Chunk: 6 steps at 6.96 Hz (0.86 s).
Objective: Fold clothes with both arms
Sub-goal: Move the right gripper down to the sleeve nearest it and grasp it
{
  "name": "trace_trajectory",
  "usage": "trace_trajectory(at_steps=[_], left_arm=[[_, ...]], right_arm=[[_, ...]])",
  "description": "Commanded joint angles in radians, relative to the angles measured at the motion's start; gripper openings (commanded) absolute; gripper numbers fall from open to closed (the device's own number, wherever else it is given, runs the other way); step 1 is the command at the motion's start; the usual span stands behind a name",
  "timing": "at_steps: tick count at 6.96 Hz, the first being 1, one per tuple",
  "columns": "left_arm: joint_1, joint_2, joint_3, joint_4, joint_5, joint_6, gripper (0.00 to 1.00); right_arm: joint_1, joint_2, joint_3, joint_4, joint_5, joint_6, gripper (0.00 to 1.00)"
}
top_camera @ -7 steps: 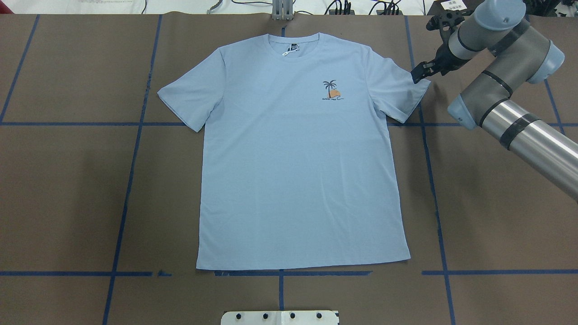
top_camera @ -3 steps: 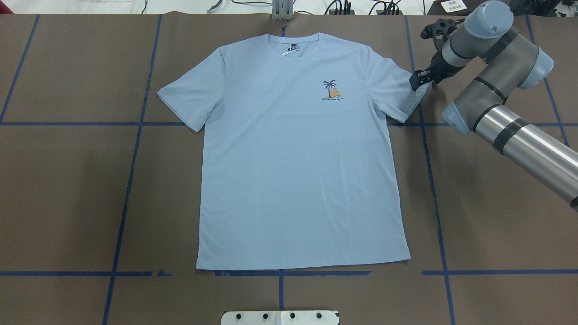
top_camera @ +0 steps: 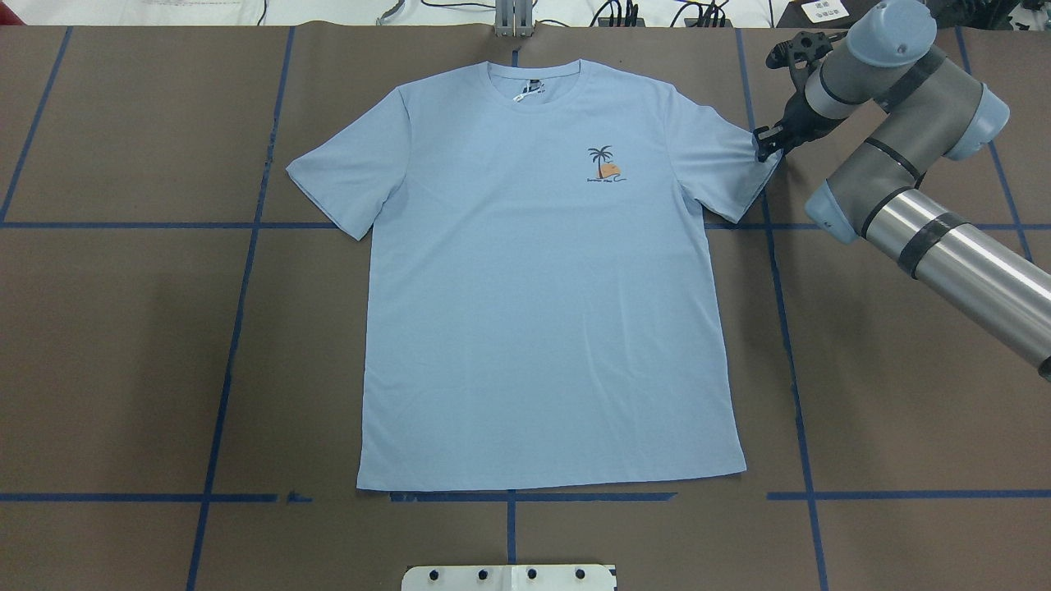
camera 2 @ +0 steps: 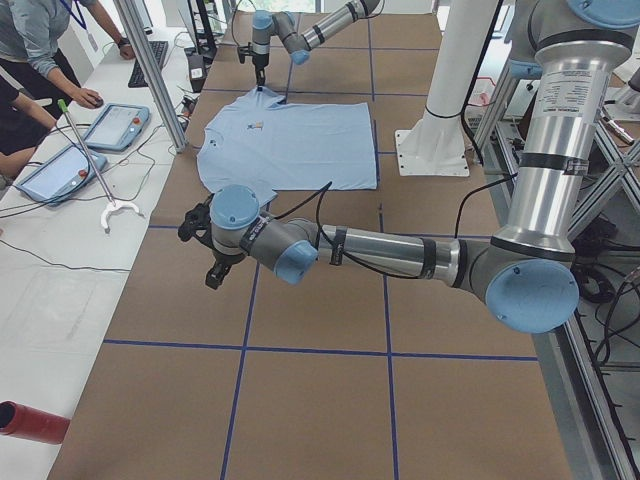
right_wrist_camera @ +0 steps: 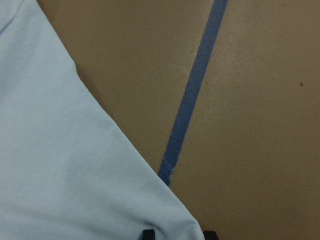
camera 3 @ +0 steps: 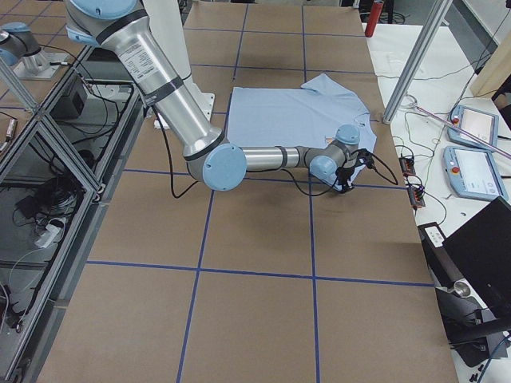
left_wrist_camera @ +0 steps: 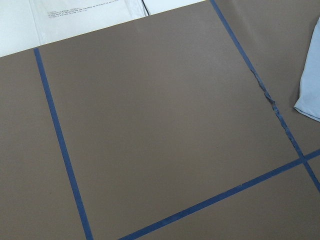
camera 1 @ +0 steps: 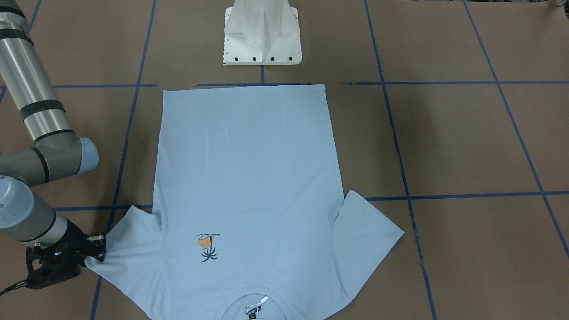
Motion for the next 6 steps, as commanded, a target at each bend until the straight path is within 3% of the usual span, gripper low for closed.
trace_trajectory(at_steps=[1,4,6], left_arm=[[0.0,0.001,0.001,0.0,-0.002,0.0,1.0],[0.0,-0.001,0.003,0.0,-0.002,0.0,1.0],[0.0,-0.001,-0.001,0.0,-0.002,-0.003,1.0]], right_arm=[[0.006,-0.001,0.005,0.0,0.014,0.0,0.4],[0.008,0.001,0.011,0.002,0.019,0.0,0.4],[0.008,0.001,0.011,0.0,0.019,0.0,0.22]])
